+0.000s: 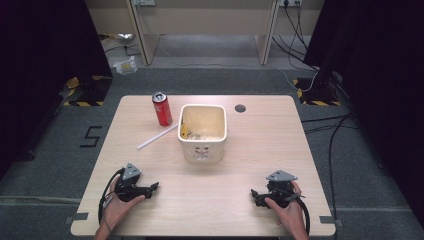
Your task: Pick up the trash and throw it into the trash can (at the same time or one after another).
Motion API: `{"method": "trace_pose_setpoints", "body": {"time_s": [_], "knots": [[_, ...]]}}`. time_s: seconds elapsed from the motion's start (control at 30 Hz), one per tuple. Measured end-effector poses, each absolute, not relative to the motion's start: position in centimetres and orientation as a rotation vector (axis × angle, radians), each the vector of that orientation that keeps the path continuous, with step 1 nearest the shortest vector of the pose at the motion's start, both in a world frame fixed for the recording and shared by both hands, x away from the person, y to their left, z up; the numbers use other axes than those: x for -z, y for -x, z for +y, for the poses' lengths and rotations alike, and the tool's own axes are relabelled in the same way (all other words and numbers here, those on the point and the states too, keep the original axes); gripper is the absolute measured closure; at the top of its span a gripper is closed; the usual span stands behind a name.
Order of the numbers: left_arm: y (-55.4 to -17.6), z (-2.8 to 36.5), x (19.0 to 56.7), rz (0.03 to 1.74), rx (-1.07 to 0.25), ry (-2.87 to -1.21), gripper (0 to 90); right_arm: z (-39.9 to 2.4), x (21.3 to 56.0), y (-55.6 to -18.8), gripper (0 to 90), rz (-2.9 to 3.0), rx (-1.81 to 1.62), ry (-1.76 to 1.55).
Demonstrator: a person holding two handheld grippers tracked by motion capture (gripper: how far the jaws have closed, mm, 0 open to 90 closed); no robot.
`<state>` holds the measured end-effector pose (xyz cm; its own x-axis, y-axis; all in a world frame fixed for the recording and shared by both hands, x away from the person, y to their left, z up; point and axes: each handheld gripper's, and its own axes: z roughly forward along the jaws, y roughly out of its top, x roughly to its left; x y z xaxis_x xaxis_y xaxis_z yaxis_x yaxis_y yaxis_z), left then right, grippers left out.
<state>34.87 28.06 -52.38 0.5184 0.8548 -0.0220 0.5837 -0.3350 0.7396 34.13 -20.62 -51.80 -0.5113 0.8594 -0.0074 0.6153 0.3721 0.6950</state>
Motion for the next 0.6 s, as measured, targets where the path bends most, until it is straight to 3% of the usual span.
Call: {"method": "trace_pose_setpoints", "body": {"time_s": [0.6], "knots": [[-37.0, 30.0, 50.4, 1.156, -0.497, -1.970, 15.4, -20.7, 51.8, -34.3, 0.3, 2.281, -0.918, -1.264]]}}
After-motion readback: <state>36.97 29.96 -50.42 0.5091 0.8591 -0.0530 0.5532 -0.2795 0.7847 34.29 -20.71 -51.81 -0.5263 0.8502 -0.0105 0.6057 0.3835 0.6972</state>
